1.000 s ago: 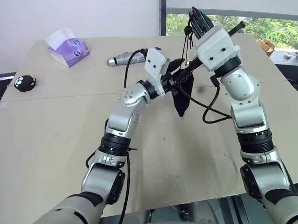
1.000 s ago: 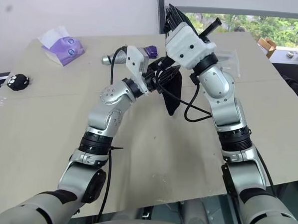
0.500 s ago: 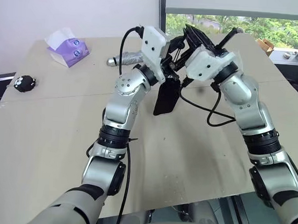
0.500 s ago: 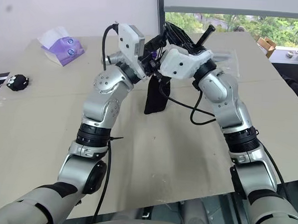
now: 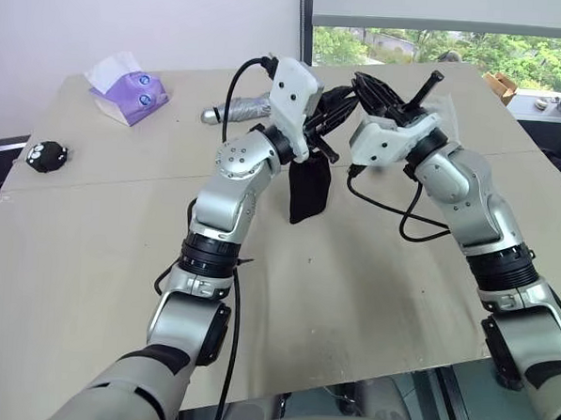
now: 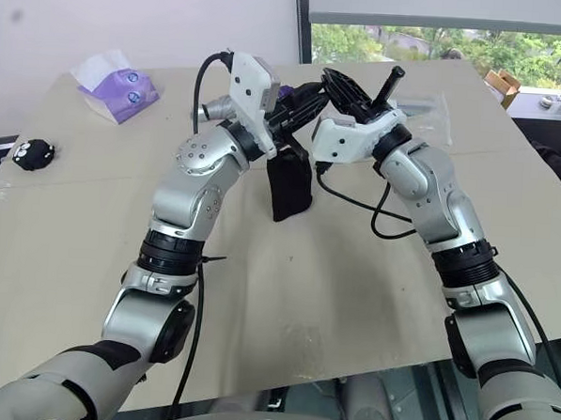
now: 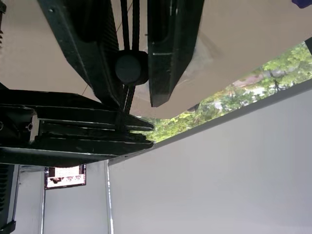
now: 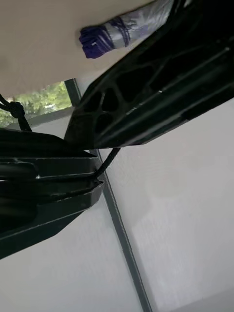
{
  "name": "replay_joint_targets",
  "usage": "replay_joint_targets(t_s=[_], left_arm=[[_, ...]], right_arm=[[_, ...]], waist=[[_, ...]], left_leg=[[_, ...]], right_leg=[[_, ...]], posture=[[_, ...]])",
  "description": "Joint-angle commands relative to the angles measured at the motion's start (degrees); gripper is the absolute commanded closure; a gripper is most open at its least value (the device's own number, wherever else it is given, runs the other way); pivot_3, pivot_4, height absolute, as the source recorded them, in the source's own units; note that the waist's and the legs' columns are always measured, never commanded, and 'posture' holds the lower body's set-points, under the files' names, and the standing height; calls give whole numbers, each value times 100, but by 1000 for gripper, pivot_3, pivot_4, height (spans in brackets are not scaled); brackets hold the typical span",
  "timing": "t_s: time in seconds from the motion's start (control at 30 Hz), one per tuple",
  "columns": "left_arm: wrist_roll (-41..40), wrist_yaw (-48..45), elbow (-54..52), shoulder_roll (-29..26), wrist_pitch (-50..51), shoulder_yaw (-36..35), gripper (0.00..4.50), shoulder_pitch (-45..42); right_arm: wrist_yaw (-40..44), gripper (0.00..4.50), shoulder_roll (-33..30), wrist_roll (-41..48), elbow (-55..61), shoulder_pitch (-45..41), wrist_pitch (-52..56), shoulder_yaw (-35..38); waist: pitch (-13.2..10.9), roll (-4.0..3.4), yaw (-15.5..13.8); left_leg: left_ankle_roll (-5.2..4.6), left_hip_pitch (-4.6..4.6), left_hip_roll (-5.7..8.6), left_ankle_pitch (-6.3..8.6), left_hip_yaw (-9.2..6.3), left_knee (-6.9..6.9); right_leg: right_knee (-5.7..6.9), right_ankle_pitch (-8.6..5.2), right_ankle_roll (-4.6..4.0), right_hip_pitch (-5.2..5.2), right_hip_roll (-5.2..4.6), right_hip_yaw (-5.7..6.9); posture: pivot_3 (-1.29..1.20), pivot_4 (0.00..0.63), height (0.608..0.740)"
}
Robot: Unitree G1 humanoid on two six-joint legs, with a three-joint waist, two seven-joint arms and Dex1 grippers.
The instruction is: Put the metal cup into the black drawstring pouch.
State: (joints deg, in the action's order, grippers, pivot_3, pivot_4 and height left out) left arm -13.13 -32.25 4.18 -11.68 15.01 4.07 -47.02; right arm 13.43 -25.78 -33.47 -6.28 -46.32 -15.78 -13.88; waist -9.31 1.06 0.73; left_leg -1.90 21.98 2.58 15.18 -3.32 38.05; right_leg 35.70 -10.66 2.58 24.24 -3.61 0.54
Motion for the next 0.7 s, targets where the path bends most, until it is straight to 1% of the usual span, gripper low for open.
replay_joint_targets(t_s=[0.03,0.13,0.27,0.37,0.43,0.53,0.63,0.7], left_arm=[[-94,-38,-382,60,-27,9,4278,-145],[-2,-49,-312,32,80,87,4278,-69],[166,-112,-199,-52,197,290,4278,80],[415,-157,-30,-158,155,517,4278,273],[462,-183,13,-167,134,561,4278,358],[480,-218,53,-173,81,581,4278,419],[468,-248,89,-161,-62,560,4278,474],[335,-260,78,-71,-234,457,3192,490]], right_arm=[[-34,4500,-4,26,30,39,-47,9],[-311,4500,154,148,119,3,-1,201],[-1119,4500,401,284,357,-232,-112,696],[-1703,4500,448,271,562,-408,-226,1029],[-1939,4500,431,228,623,-453,-288,1129],[-2107,4500,399,196,660,-475,-358,1171],[-2096,4500,366,206,654,-483,-378,1136],[-1935,4500,373,289,582,-429,-370,1048]], waist=[[0,0,0],[0,0,0],[0,0,-1],[0,0,-2],[0,0,-4],[0,0,-1],[0,0,4],[0,-1,5]], left_leg=[[0,0,0,0,0,0],[0,0,0,0,0,0],[0,0,-1,0,-1,0],[0,0,0,0,0,0],[1,0,0,0,0,0],[0,-1,0,0,1,0],[0,-2,0,0,2,0],[0,-2,0,0,3,0]], right_leg=[[0,0,0,0,0,0],[1,0,0,0,0,0],[1,0,0,0,0,-1],[1,0,0,0,0,-1],[1,0,0,0,0,-2],[1,0,0,0,-1,-2],[3,0,0,0,0,-3],[3,0,0,0,0,-3]], posture=[[0,150,740],[0,150,740],[0,150,740],[0,150,740],[0,150,740],[0,150,740],[0,150,740],[0,150,740]])
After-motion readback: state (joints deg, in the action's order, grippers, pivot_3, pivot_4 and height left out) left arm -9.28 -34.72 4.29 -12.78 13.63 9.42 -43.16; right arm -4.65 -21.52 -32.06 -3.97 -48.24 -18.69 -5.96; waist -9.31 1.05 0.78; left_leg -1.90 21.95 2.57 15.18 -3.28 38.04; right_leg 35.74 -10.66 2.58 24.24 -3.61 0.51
